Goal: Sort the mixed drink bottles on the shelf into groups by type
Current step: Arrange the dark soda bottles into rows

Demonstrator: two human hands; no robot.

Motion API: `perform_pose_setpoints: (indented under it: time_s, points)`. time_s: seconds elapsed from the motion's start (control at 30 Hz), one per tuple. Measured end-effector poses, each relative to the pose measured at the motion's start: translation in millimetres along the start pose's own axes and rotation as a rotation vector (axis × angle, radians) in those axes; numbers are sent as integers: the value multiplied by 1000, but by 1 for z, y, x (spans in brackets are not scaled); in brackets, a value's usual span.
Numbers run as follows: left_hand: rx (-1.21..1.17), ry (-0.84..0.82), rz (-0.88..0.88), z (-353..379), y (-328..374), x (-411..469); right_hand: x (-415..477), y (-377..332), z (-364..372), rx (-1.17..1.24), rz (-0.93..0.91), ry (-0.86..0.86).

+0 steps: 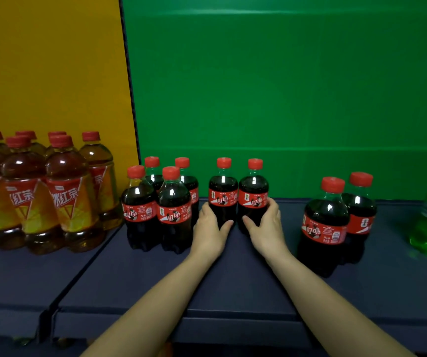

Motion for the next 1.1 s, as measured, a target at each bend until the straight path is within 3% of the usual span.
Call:
perform_pose_setpoints:
  time_s: [1.1]
  points:
    - [86, -107, -3, -11, -1, -17, -4, 0, 6, -72, -95, -18]
Point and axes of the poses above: each hand's wrist, its own x-axis towards the middle knuckle, its own z-axis out of the palm, y = z × x, the point moved 2 cm from there along x, towards the middle knuckle, and after that the axes turned 4 degrees about -z, right-handed, at the moved point
